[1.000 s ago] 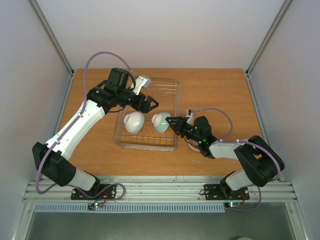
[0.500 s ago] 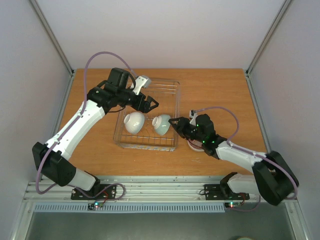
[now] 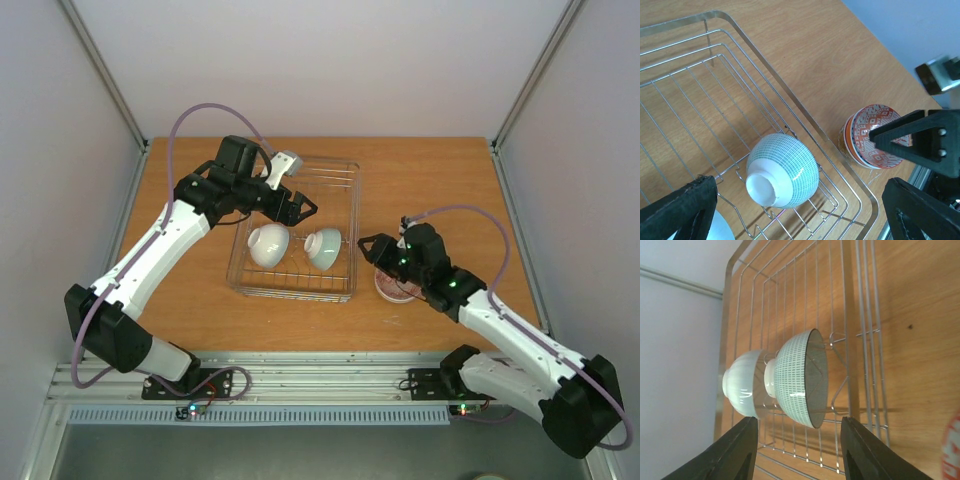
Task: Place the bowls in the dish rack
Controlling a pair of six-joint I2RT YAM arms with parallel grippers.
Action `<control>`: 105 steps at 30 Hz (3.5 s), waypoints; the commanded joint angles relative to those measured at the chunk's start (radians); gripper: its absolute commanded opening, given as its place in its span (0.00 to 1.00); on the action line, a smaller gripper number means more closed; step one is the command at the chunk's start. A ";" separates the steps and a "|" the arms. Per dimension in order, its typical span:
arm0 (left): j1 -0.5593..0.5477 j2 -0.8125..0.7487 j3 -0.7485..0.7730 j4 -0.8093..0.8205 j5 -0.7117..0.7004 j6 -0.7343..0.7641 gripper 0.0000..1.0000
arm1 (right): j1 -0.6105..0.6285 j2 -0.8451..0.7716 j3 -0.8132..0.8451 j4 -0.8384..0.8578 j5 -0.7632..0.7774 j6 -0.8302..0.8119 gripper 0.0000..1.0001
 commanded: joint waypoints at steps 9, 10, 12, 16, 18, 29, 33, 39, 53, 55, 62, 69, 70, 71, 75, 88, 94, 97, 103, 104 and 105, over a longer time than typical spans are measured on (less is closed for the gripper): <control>-0.010 0.005 -0.001 0.050 0.024 -0.019 0.88 | 0.000 -0.152 0.175 -0.699 0.345 -0.132 0.44; -0.015 0.009 -0.005 0.050 0.024 -0.021 0.88 | 0.000 -0.154 0.175 -0.728 0.359 -0.117 0.43; -0.027 0.021 -0.005 0.050 0.024 -0.022 0.88 | 0.000 -0.155 0.164 -0.771 0.377 -0.096 0.43; -0.058 0.052 0.019 0.033 0.015 -0.014 0.87 | 0.000 -0.164 0.129 -0.822 0.406 -0.063 0.42; -0.076 0.068 0.032 0.025 0.006 -0.006 0.87 | -0.001 -0.175 0.114 -0.838 0.417 -0.054 0.41; -0.130 0.119 0.066 0.000 -0.017 0.013 0.87 | 0.000 -0.192 0.075 -0.868 0.443 -0.047 0.35; -0.134 0.118 0.059 0.007 -0.027 0.016 0.87 | -0.001 -0.172 0.055 -0.835 0.436 -0.052 0.29; -0.134 0.109 0.050 0.010 -0.034 0.017 0.87 | -0.001 -0.151 0.039 -0.788 0.428 -0.059 0.20; -0.134 0.087 0.031 0.020 -0.042 0.017 0.87 | 0.000 -0.148 0.039 -0.753 0.445 -0.077 0.20; -0.134 0.085 0.030 0.021 -0.043 0.017 0.87 | -0.001 -0.145 0.035 -0.749 0.443 -0.078 0.19; -0.134 0.085 0.029 0.022 -0.042 0.017 0.87 | 0.000 -0.136 0.023 -0.739 0.433 -0.073 0.20; -0.134 0.091 0.031 0.023 -0.039 0.017 0.87 | 0.000 -0.132 0.018 -0.725 0.435 -0.080 0.13; -0.134 0.089 0.031 0.023 -0.041 0.017 0.87 | -0.001 -0.132 0.018 -0.723 0.436 -0.082 0.11; -0.134 0.089 0.031 0.023 -0.042 0.017 0.87 | 0.000 -0.131 0.017 -0.720 0.436 -0.083 0.08; -0.134 0.089 0.031 0.022 -0.044 0.017 0.87 | 0.000 -0.140 0.022 -0.715 0.431 -0.090 0.01; -0.181 0.125 0.051 0.003 -0.019 0.017 0.87 | 0.001 -0.315 0.192 -0.811 0.505 -0.197 0.01; -0.272 0.192 0.114 -0.043 -0.042 0.058 0.88 | 0.001 -0.298 0.233 -0.765 0.508 -0.253 0.01; -0.307 0.213 0.141 -0.063 -0.062 0.075 0.88 | 0.001 -0.259 0.233 -0.776 0.501 -0.251 0.03; -0.314 0.216 0.147 -0.066 -0.071 0.081 0.88 | 0.001 -0.187 0.167 -0.774 0.468 -0.208 0.33; -0.315 0.213 0.144 -0.066 -0.073 0.082 0.88 | 0.000 -0.185 0.151 -0.762 0.457 -0.202 0.33; -0.314 0.210 0.141 -0.064 -0.074 0.082 0.88 | 0.001 -0.183 0.139 -0.751 0.443 -0.197 0.33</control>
